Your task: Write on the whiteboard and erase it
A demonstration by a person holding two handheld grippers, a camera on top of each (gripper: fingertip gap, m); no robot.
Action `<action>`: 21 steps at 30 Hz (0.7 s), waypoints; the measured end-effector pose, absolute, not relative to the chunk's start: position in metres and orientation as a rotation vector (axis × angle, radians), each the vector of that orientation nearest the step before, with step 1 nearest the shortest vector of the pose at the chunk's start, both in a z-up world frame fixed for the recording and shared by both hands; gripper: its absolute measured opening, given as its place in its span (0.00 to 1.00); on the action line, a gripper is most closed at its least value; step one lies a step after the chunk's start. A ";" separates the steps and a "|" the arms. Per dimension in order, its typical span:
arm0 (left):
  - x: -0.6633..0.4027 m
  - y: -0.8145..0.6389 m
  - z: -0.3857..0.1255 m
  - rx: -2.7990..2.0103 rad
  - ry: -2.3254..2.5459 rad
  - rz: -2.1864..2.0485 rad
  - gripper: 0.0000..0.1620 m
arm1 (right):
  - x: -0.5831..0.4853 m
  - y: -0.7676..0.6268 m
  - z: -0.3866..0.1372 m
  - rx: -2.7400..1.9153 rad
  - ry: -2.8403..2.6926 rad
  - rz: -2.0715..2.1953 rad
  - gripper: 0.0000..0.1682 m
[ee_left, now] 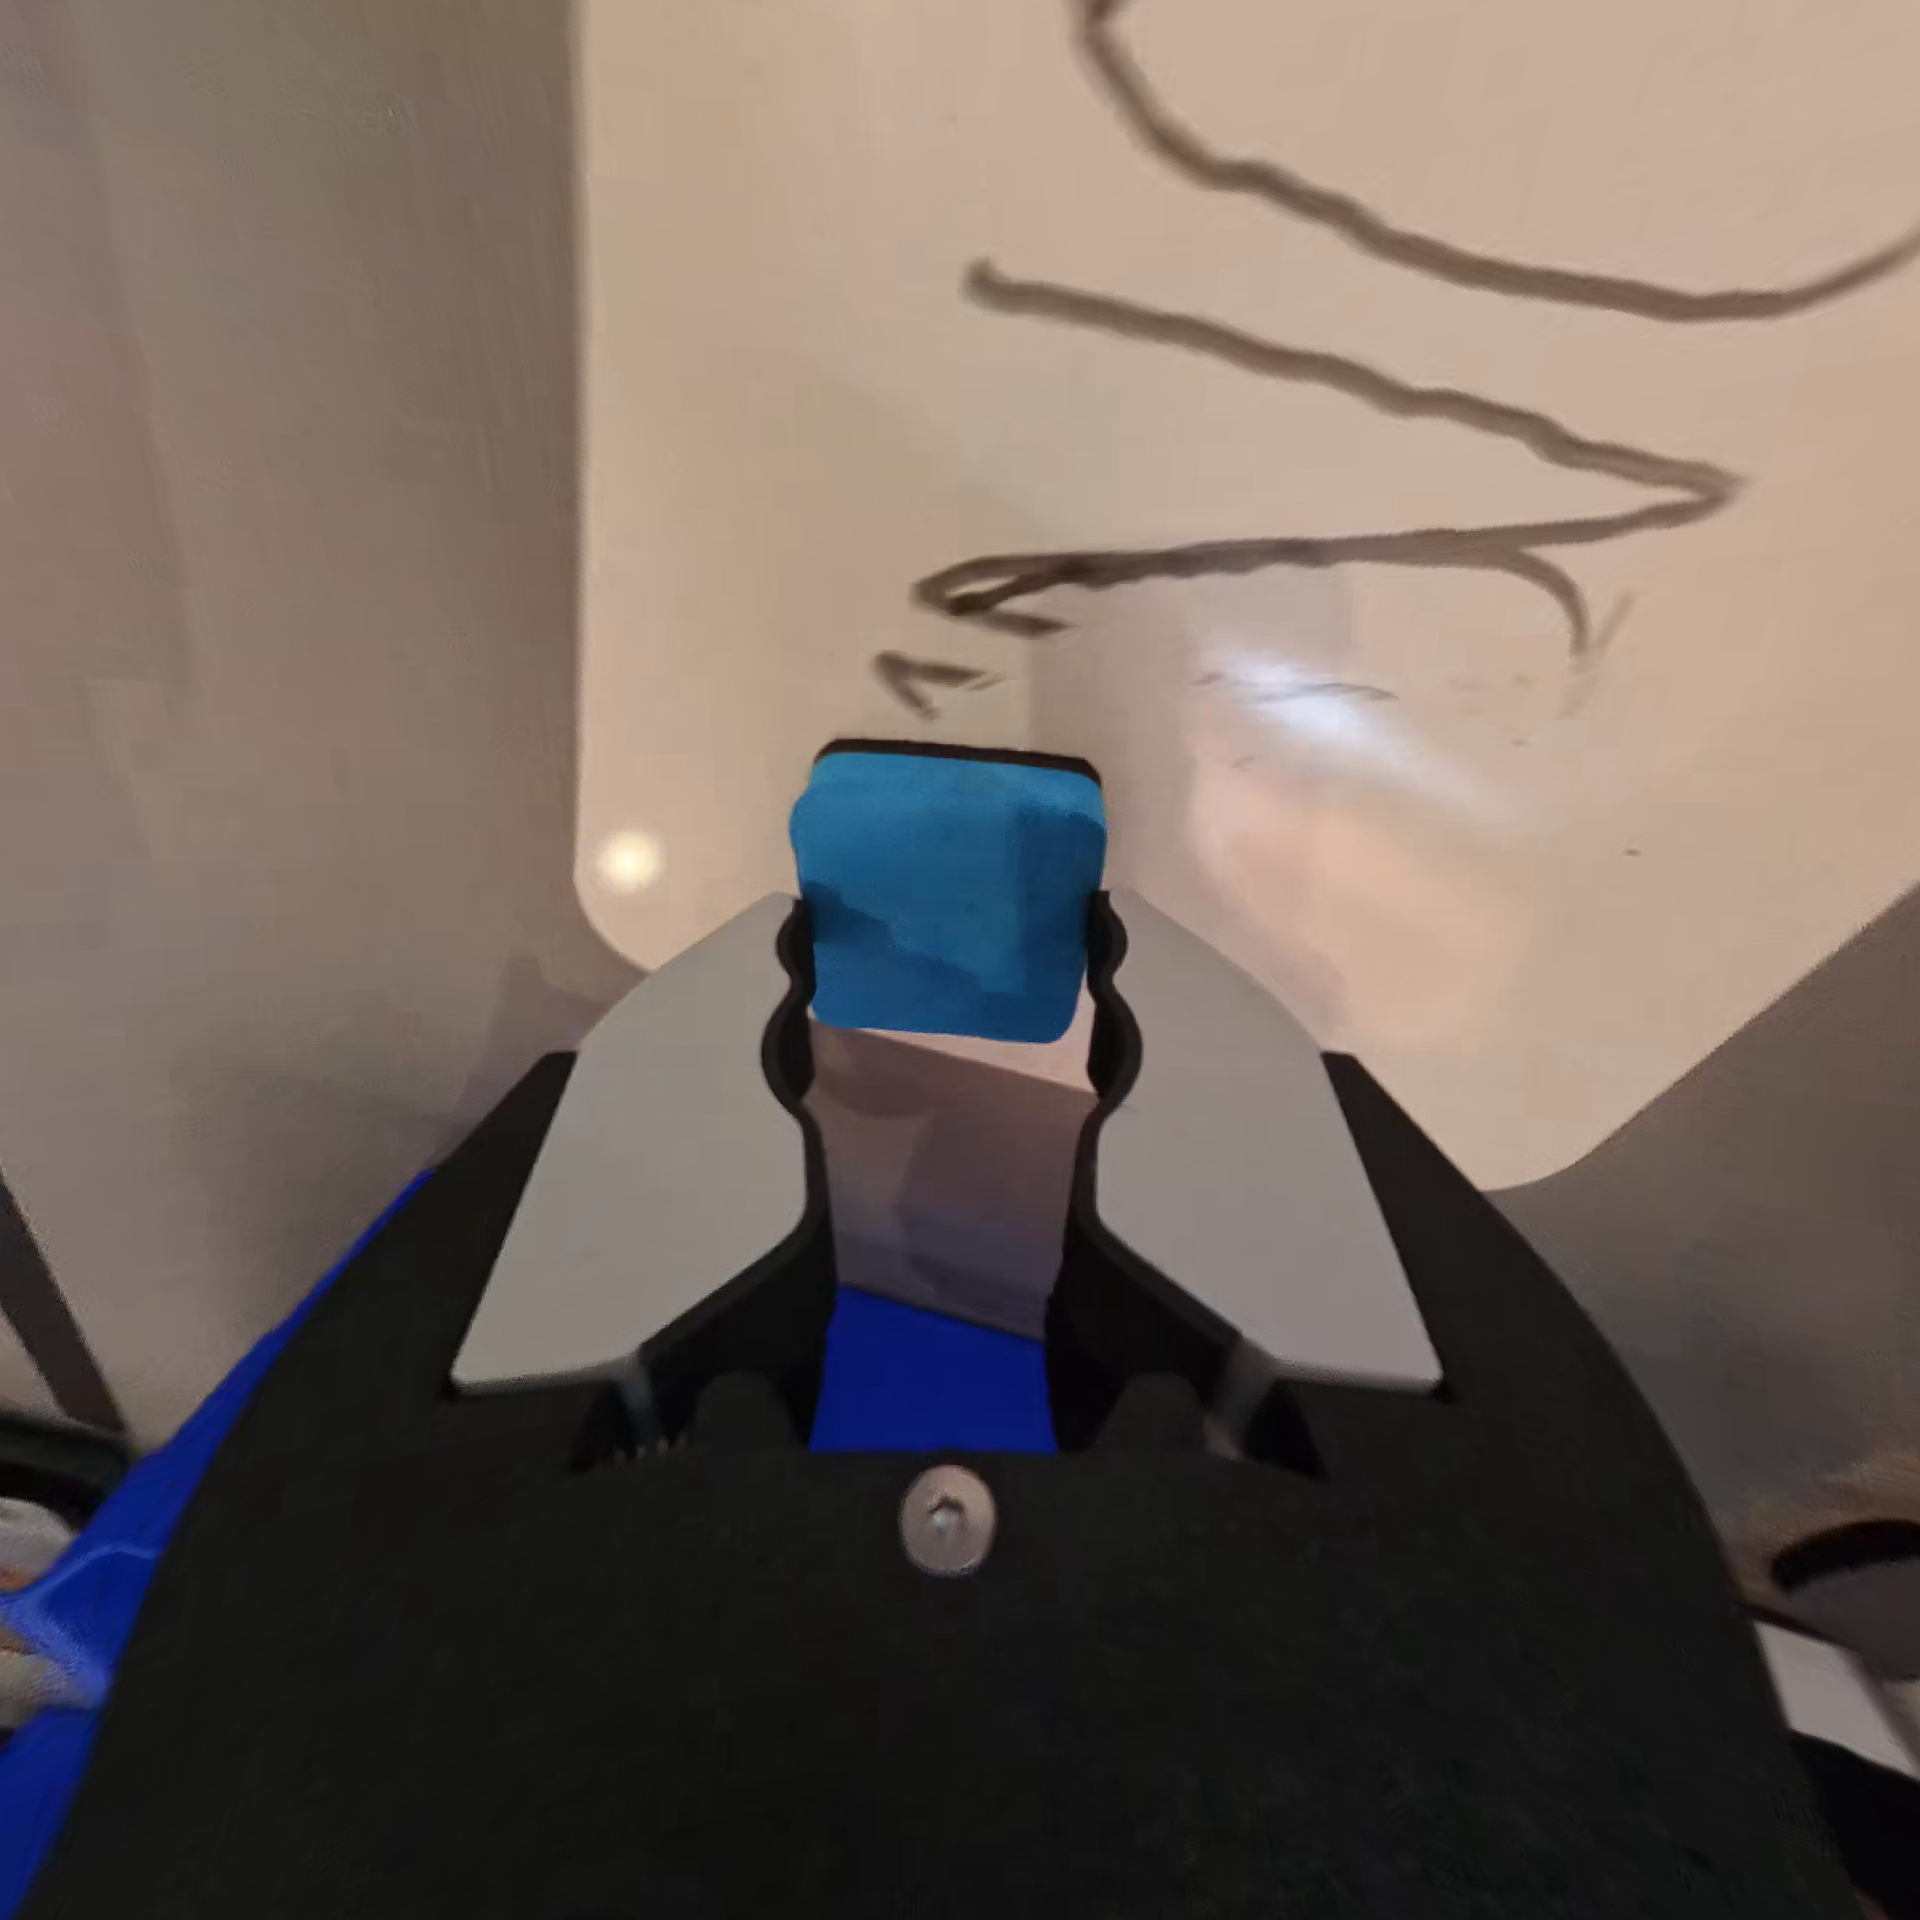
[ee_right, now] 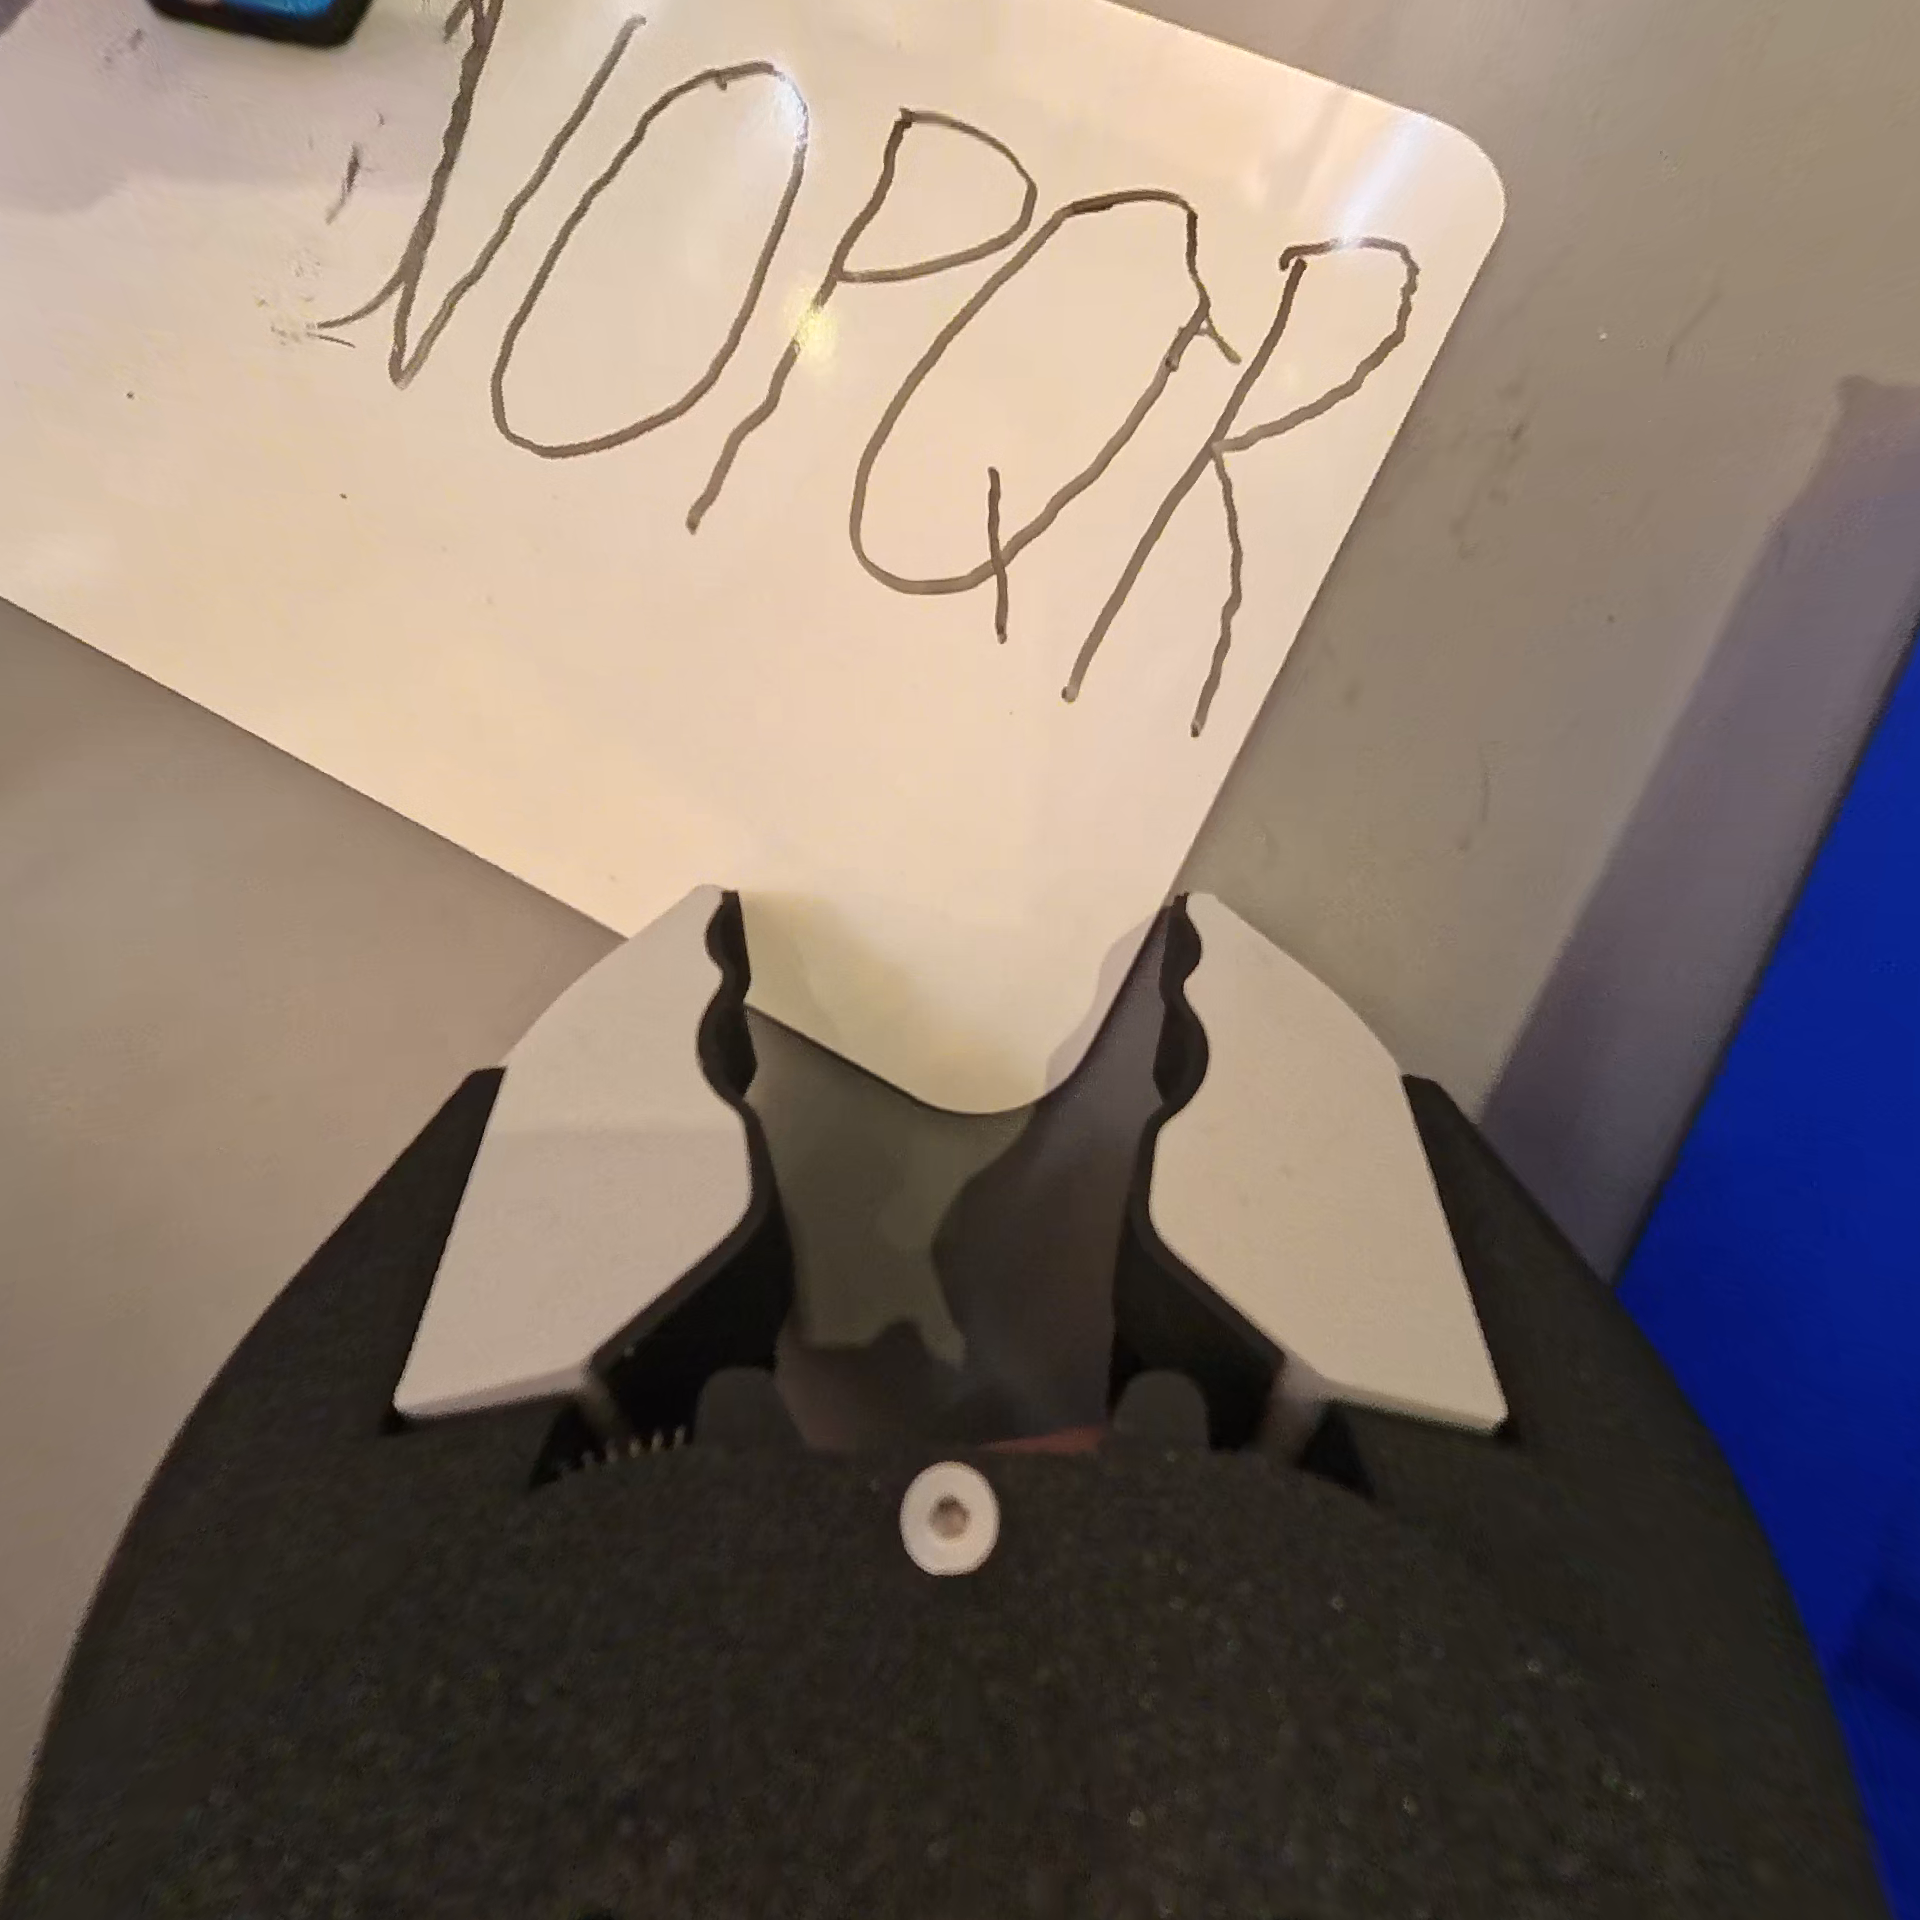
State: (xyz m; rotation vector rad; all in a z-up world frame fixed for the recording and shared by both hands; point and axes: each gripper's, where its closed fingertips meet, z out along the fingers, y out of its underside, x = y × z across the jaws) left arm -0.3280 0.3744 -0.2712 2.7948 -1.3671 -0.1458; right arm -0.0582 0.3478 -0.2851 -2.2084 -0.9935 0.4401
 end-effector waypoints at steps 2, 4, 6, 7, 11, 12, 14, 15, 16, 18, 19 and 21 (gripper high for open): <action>-0.327 0.379 -0.271 2.785 -1.384 -0.178 0.31 | -0.059 0.348 -0.285 -2.208 -0.994 0.439 0.45; -0.288 0.373 -0.272 2.729 -1.563 -0.127 0.31 | -0.060 0.348 -0.285 -2.208 -0.993 0.437 0.45; -0.262 0.365 -0.272 2.645 -1.716 -0.139 0.31 | -0.059 0.348 -0.285 -2.209 -0.992 0.439 0.45; -0.263 0.365 -0.271 2.637 -1.699 -0.138 0.31 | -0.060 0.348 -0.285 -2.209 -0.992 0.439 0.45; -0.324 0.389 -0.271 2.758 -1.388 -0.187 0.31 | -0.060 0.348 -0.285 -2.208 -0.992 0.438 0.45; -0.333 0.392 -0.271 2.784 -1.325 -0.171 0.31 | -0.060 0.348 -0.285 -2.208 -0.992 0.438 0.45; -0.328 0.395 -0.271 2.762 -1.388 -0.210 0.31 | -0.060 0.348 -0.285 -2.208 -0.992 0.439 0.45; -0.311 0.393 -0.271 2.743 -1.447 -0.192 0.31 | -0.060 0.348 -0.285 -2.208 -0.991 0.438 0.45; -0.283 0.391 -0.272 2.722 -1.556 -0.145 0.31 | -0.060 0.348 -0.285 -2.208 -0.990 0.437 0.45; -0.234 0.383 -0.272 2.632 -1.770 -0.119 0.31 | -0.060 0.348 -0.285 -2.209 -0.988 0.436 0.45; -0.223 0.379 -0.272 2.587 -1.823 -0.128 0.31 | -0.060 0.348 -0.285 -2.209 -0.988 0.437 0.45; -0.223 0.379 -0.271 2.612 -1.794 -0.071 0.31 | -0.060 0.348 -0.285 -2.209 -0.988 0.436 0.45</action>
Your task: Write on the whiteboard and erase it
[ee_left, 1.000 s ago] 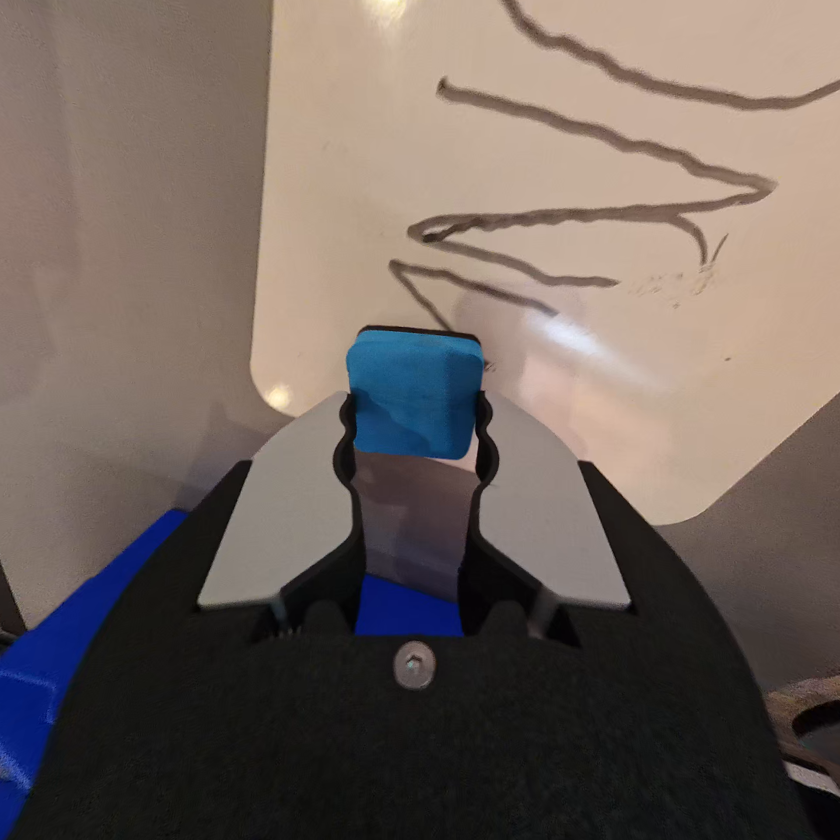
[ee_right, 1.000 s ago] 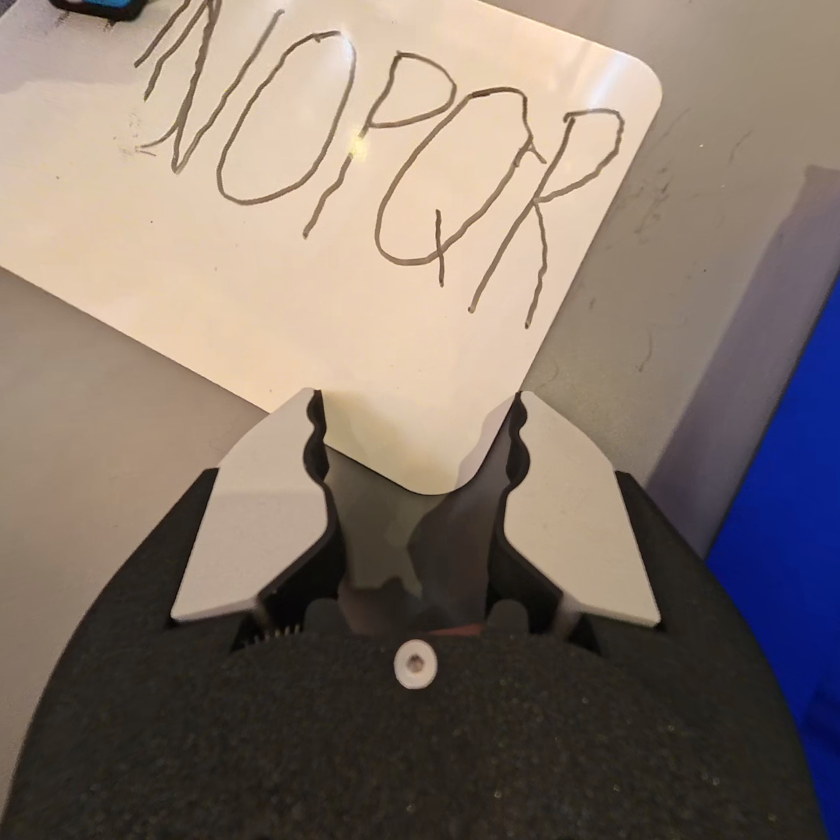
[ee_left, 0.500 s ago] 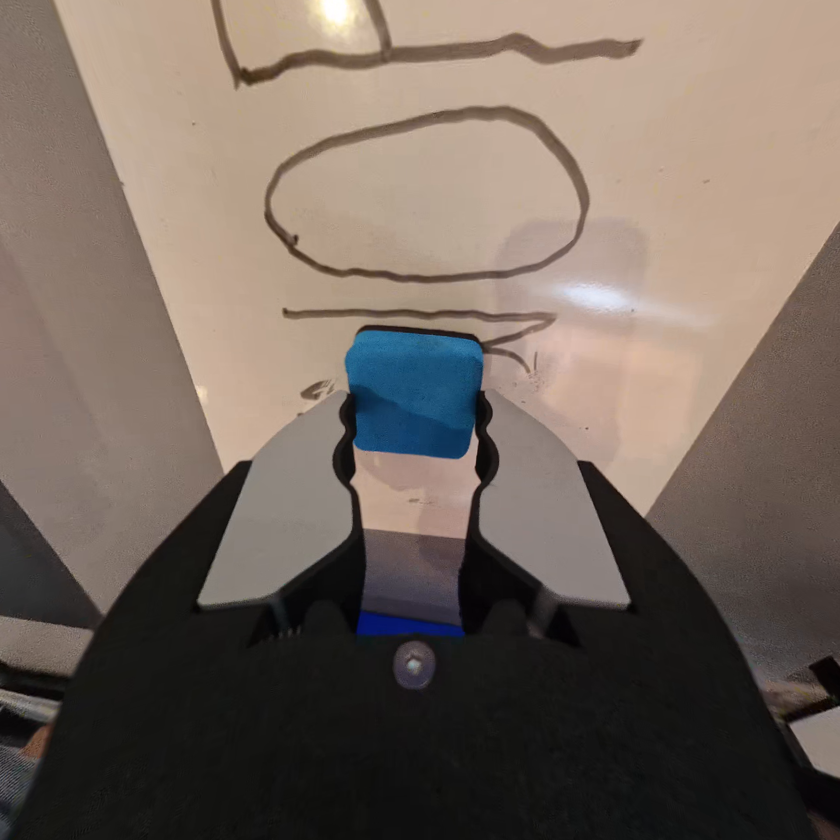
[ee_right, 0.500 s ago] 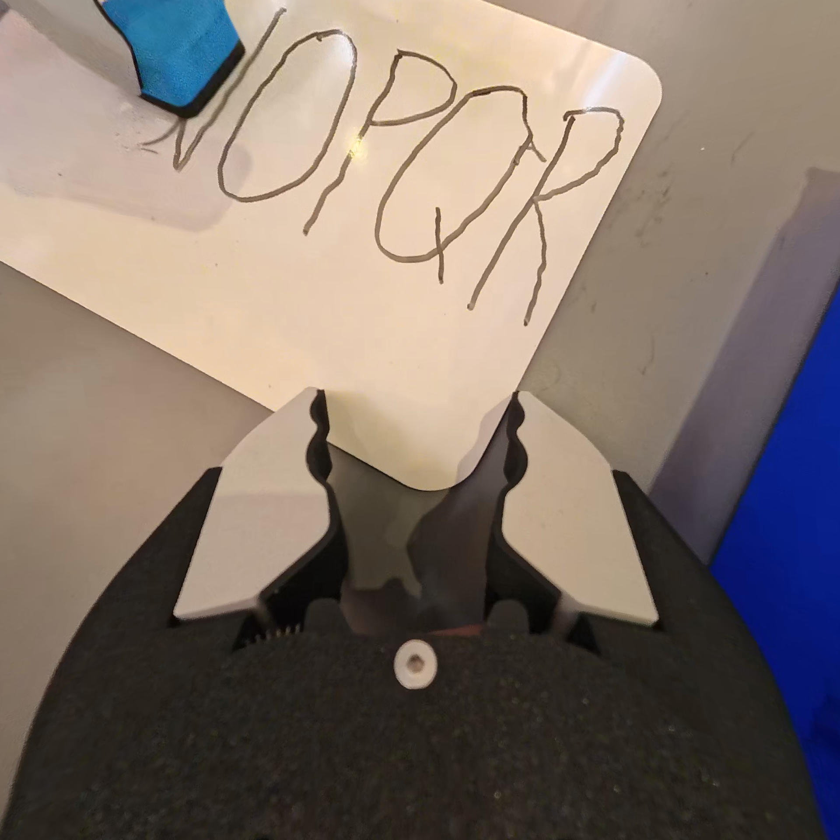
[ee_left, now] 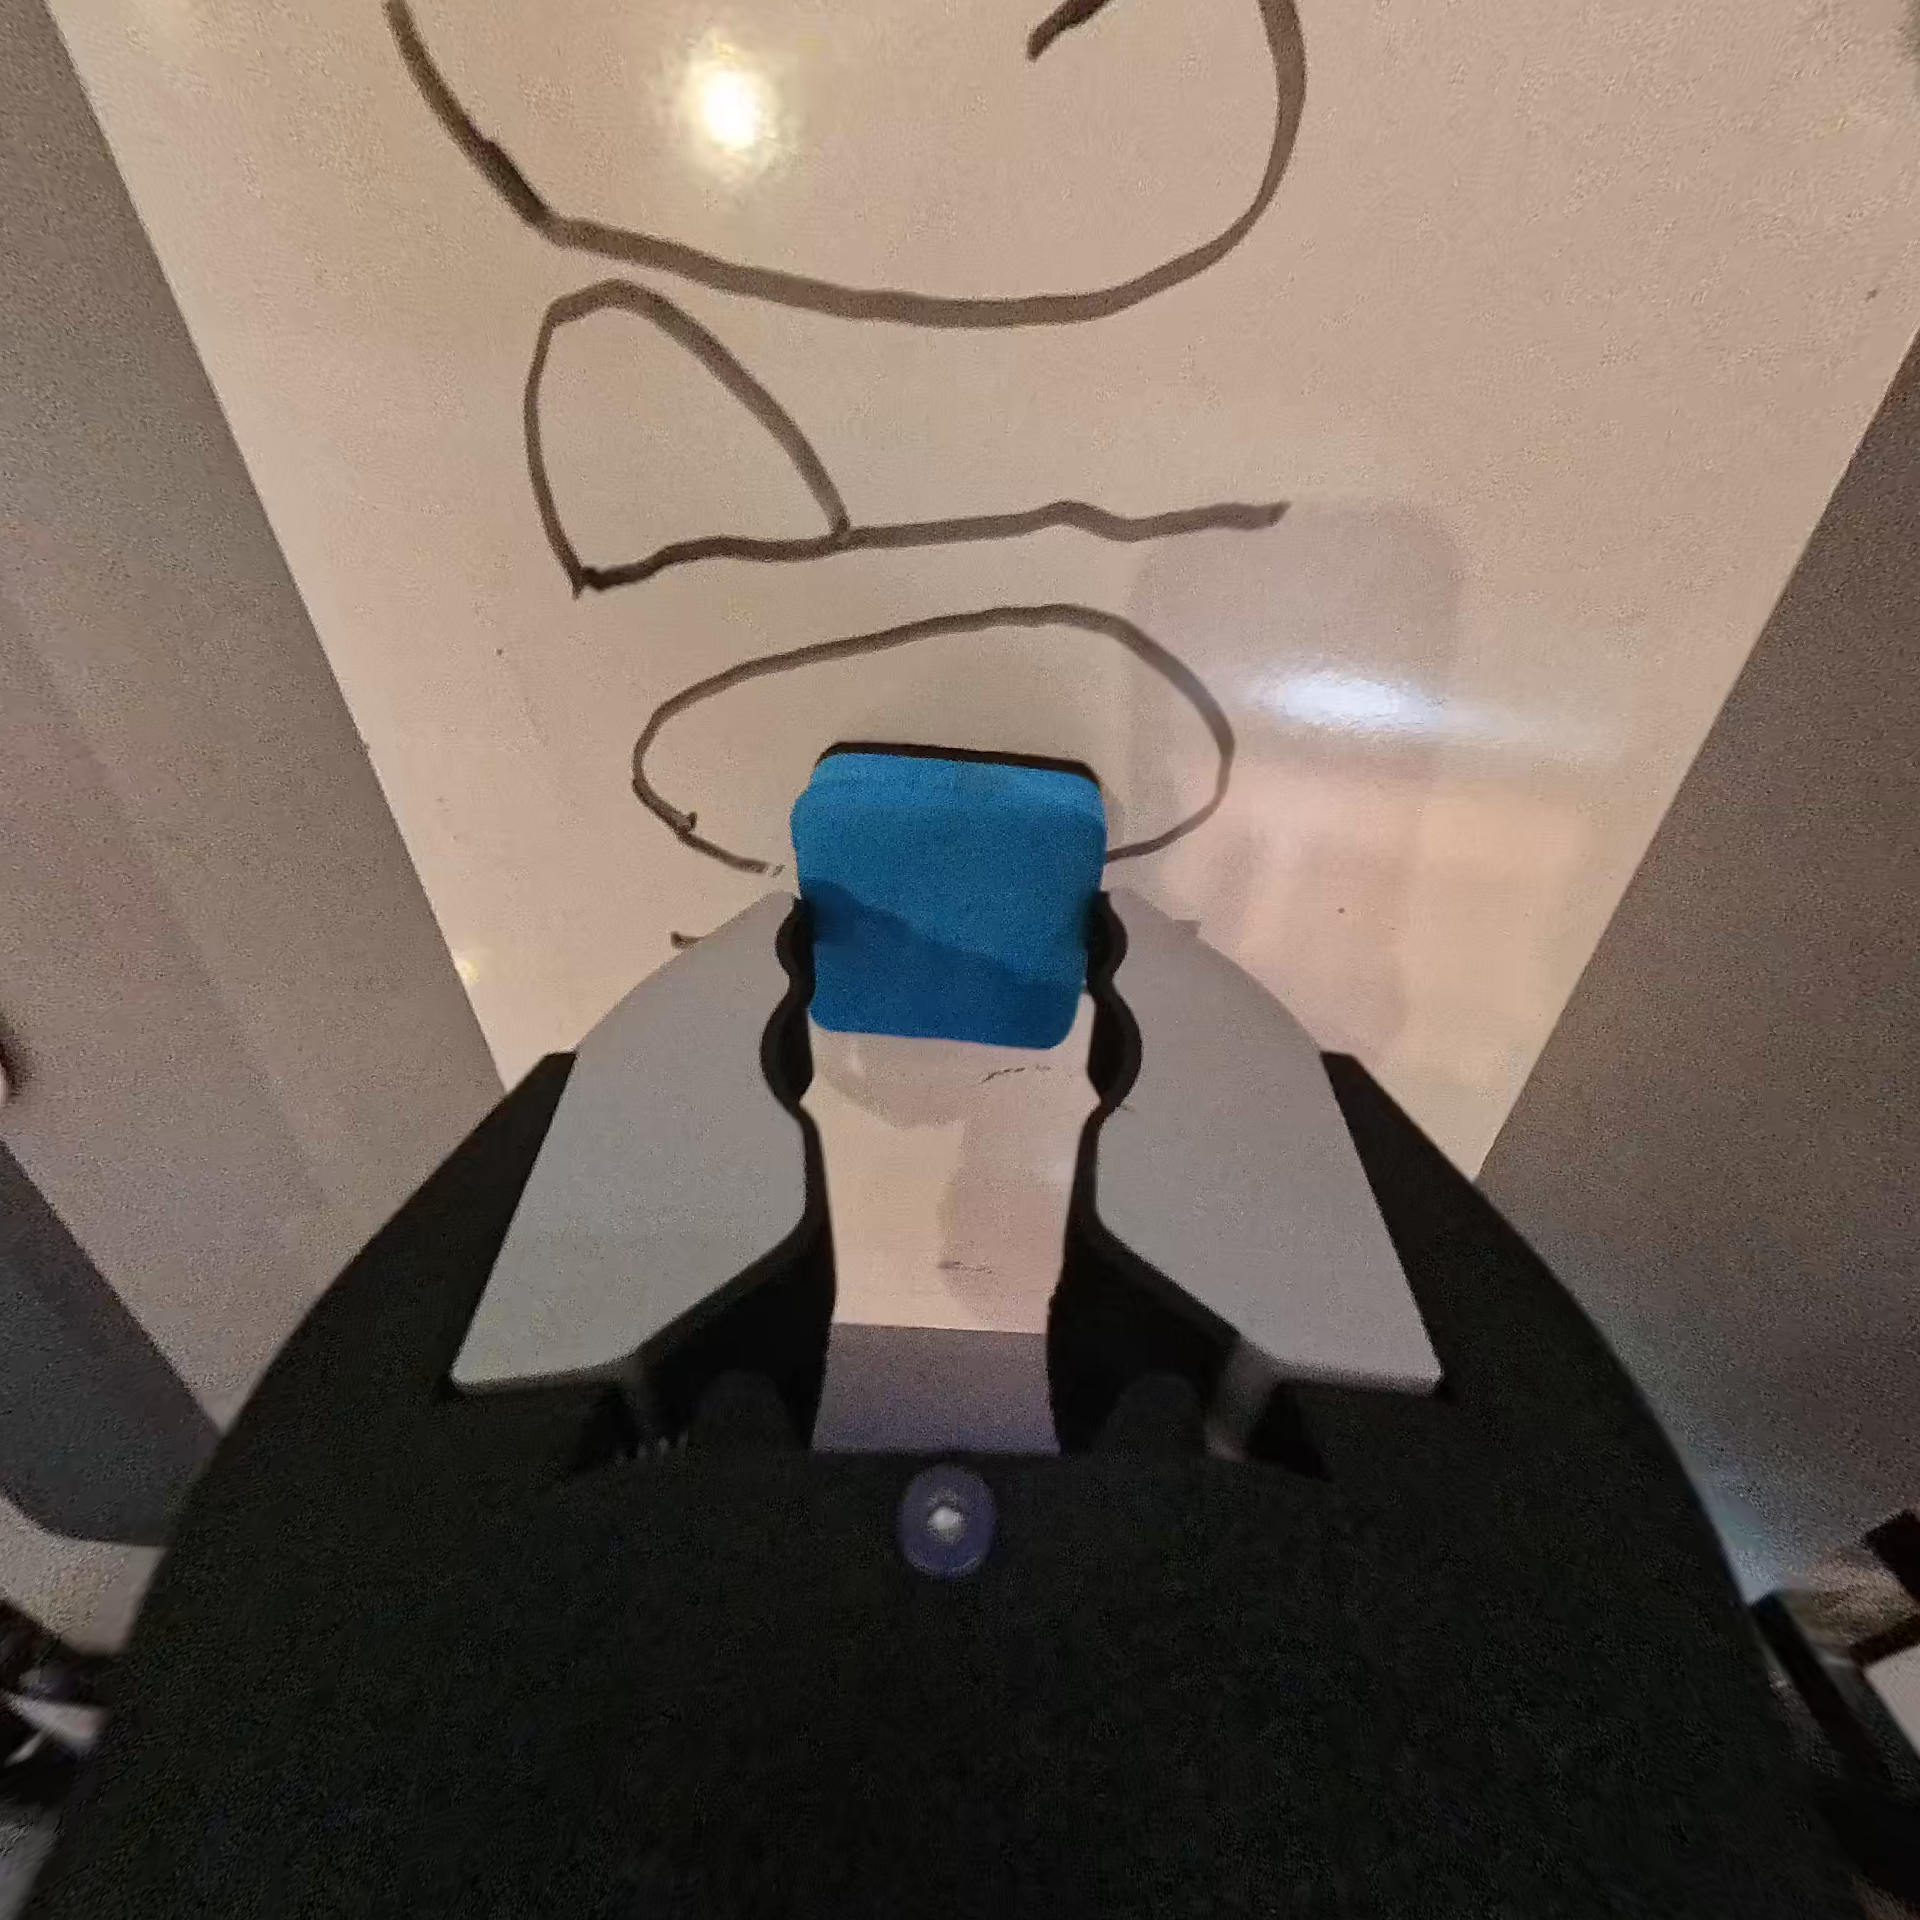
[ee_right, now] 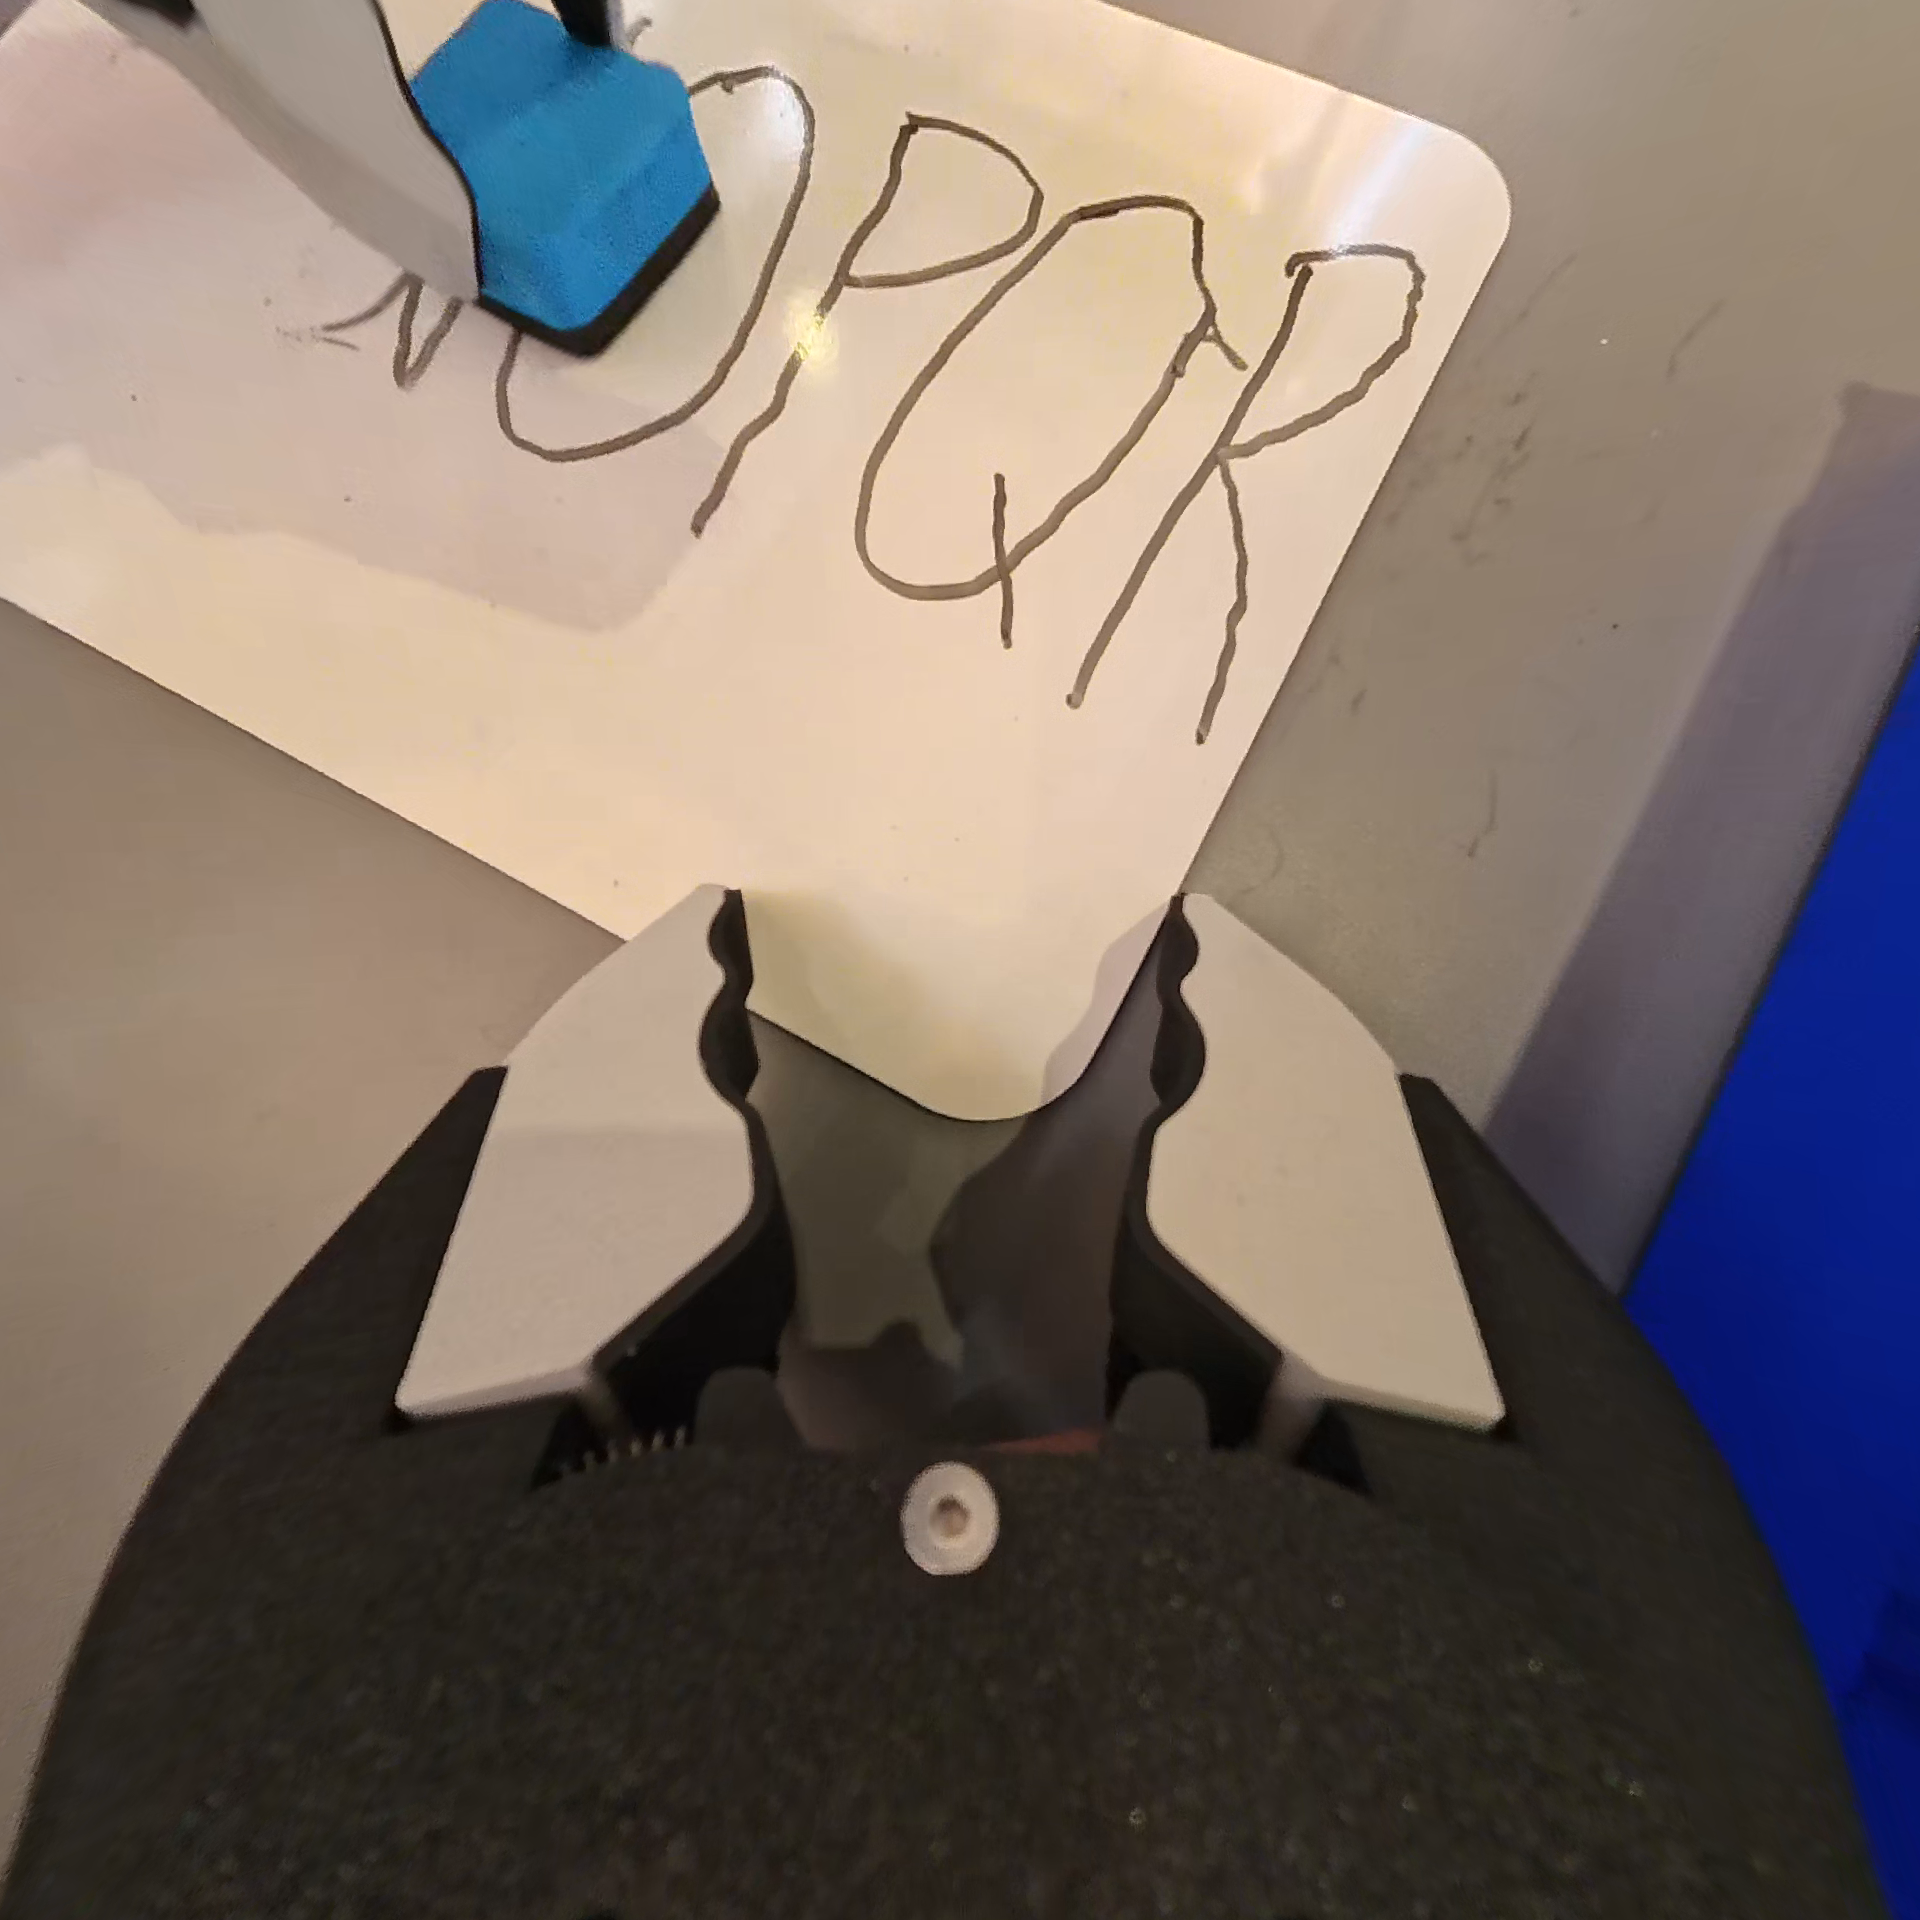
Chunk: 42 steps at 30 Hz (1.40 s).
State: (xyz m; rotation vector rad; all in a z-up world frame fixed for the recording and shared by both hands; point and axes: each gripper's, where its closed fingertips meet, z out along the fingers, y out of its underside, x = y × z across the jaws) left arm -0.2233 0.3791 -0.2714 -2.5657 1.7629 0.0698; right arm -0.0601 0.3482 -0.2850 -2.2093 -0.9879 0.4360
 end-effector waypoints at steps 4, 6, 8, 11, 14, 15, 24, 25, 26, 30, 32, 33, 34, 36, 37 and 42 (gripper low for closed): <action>-0.299 0.407 -0.272 -2.793 1.446 0.132 0.31 | -0.061 0.349 -0.285 -2.210 -0.987 0.437 0.45; -0.300 0.411 -0.272 -2.780 1.442 0.108 0.31 | -0.062 0.349 -0.285 -2.210 -0.986 0.434 0.45; -0.268 0.407 -0.273 -2.699 1.540 0.094 0.31 | -0.062 0.349 -0.285 -2.210 -0.985 0.434 0.45; -0.216 0.375 -0.272 -2.532 1.776 0.004 0.31 | -0.062 0.349 -0.285 -2.210 -0.984 0.433 0.45; -0.240 0.362 -0.272 -2.572 1.732 0.033 0.31 | -0.062 0.349 -0.285 -2.210 -0.983 0.433 0.45; -0.264 0.363 -0.272 -2.629 1.672 0.088 0.31 | -0.062 0.349 -0.285 -2.210 -0.982 0.434 0.45; -0.204 0.339 -0.272 -2.498 1.799 -0.028 0.31 | -0.062 0.350 -0.285 -2.213 -0.973 0.433 0.44; -0.202 0.337 -0.272 -2.481 1.842 0.061 0.31 | -0.062 0.350 -0.285 -2.213 -0.973 0.432 0.44; -0.206 0.334 -0.272 -2.513 1.834 0.080 0.31 | -0.062 0.350 -0.285 -2.213 -0.974 0.432 0.44; -0.290 0.339 -0.273 -2.732 1.555 0.127 0.31 | -0.062 0.349 -0.285 -2.211 -0.974 0.431 0.44; -0.326 0.342 -0.272 -2.837 1.389 0.117 0.31 | -0.062 0.348 -0.285 -2.210 -0.975 0.431 0.43; -0.327 0.342 -0.272 -2.822 1.379 0.089 0.31 | -0.063 0.348 -0.285 -2.210 -0.976 0.432 0.42; -0.327 0.341 -0.272 -2.805 1.408 0.109 0.31 | -0.063 0.348 -0.285 -2.209 -0.976 0.433 0.42; -0.325 0.336 -0.269 -2.797 1.463 0.163 0.31 | -0.063 0.348 -0.285 -2.210 -0.975 0.434 0.42; -0.322 0.332 -0.263 -2.799 1.444 0.153 0.31 | -0.063 0.348 -0.285 -2.210 -0.975 0.434 0.42; -0.365 0.319 -0.257 -2.941 1.303 0.364 0.31 | -0.063 0.348 -0.284 -2.210 -0.976 0.435 0.42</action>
